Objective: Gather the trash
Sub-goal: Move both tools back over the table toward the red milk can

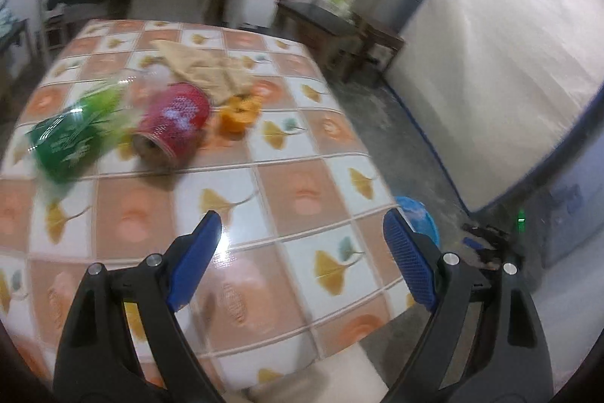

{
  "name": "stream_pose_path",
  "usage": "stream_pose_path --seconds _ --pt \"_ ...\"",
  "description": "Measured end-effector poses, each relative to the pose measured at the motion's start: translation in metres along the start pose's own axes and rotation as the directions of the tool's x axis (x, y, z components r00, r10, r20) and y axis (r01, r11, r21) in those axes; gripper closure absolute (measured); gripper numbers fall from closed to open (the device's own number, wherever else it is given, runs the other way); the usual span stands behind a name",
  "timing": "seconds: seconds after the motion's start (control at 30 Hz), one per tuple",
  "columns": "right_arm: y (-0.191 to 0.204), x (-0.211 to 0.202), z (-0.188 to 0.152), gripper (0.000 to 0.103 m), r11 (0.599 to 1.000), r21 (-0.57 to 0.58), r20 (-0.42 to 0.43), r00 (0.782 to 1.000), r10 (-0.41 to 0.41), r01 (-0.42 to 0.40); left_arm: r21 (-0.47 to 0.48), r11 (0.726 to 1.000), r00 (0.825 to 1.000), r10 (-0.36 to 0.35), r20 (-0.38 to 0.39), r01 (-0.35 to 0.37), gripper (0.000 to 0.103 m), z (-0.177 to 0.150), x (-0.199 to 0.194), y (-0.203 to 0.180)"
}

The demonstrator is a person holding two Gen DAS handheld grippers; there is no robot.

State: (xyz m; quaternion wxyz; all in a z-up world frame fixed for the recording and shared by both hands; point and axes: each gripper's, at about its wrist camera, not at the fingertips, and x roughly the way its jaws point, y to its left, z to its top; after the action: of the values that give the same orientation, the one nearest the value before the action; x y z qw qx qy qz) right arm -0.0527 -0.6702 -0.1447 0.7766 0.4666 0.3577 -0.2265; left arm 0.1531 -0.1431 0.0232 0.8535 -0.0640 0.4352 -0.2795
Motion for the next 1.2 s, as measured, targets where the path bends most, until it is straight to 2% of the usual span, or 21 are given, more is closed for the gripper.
stream_pose_path --seconds 0.13,0.33,0.67,0.9,1.2 --pt "0.043 -0.01 0.0 0.05 0.989 -0.133 0.01 0.998 0.062 -0.06 -0.038 0.998 0.998 0.059 0.029 -0.057 0.02 -0.005 -0.018 0.006" --pt "0.1 -0.012 -0.009 0.049 0.951 -0.275 -0.019 0.989 0.144 -0.144 -0.034 0.99 0.988 0.14 0.062 -0.139 0.02 -0.006 -0.028 0.004" --pt "0.195 0.001 -0.031 0.048 0.862 -0.432 -0.14 0.963 0.228 -0.267 -0.099 0.975 0.977 0.205 0.063 -0.199 0.02 -0.01 -0.035 0.024" --pt "0.24 0.001 -0.06 0.041 0.811 -0.48 -0.2 0.942 0.269 -0.333 -0.159 0.967 0.977 0.21 0.048 -0.2 0.02 -0.012 -0.037 0.051" --pt "0.281 -0.012 -0.094 0.039 0.788 -0.499 -0.243 0.931 0.272 -0.36 -0.171 0.972 0.985 0.168 0.034 -0.16 0.02 -0.013 -0.035 0.088"
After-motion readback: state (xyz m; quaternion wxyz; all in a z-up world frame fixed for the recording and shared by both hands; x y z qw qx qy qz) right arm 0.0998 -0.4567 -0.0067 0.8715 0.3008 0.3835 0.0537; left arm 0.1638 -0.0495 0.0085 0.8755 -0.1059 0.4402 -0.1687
